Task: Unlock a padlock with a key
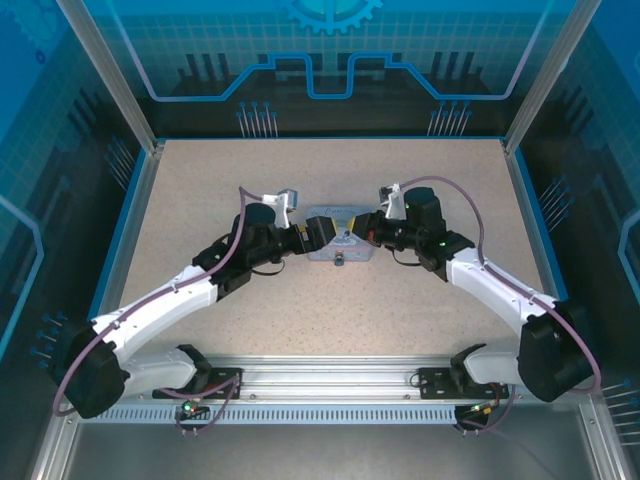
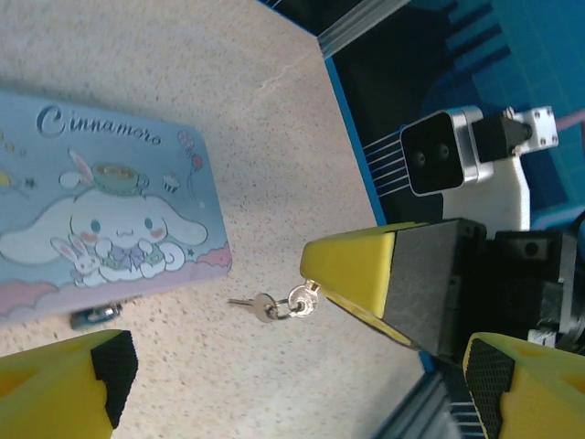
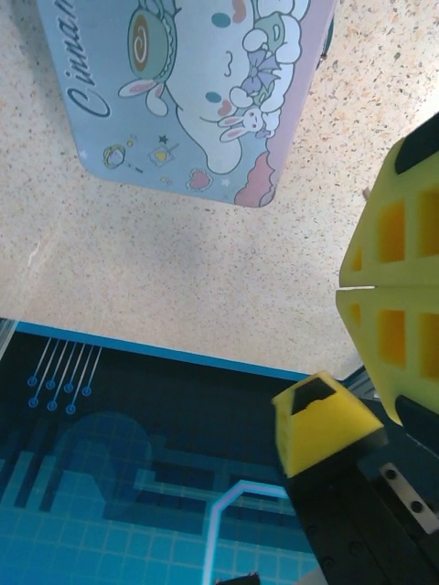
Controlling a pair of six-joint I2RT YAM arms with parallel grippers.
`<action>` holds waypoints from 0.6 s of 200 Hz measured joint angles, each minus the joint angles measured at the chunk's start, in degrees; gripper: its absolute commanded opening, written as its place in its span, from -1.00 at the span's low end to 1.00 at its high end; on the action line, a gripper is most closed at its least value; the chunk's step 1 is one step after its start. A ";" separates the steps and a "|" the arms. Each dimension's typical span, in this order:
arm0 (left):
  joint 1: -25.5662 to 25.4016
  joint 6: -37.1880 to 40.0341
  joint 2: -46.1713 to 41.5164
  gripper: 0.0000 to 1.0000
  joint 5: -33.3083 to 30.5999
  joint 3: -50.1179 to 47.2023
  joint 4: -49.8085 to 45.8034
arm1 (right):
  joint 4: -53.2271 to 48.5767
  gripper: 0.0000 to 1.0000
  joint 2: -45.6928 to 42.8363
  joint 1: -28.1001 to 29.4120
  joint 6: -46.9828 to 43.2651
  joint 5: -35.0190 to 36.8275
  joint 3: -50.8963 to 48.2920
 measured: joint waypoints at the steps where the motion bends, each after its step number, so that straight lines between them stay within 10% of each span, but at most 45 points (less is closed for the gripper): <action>1: -0.02 -0.37 0.02 0.88 0.00 0.00 -0.02 | 0.02 -1.00 0.04 0.00 0.07 0.07 0.00; 120: 0.00 -45.31 2.05 0.88 -4.59 -7.43 8.74 | 3.21 -1.00 0.96 6.25 11.67 11.50 -0.04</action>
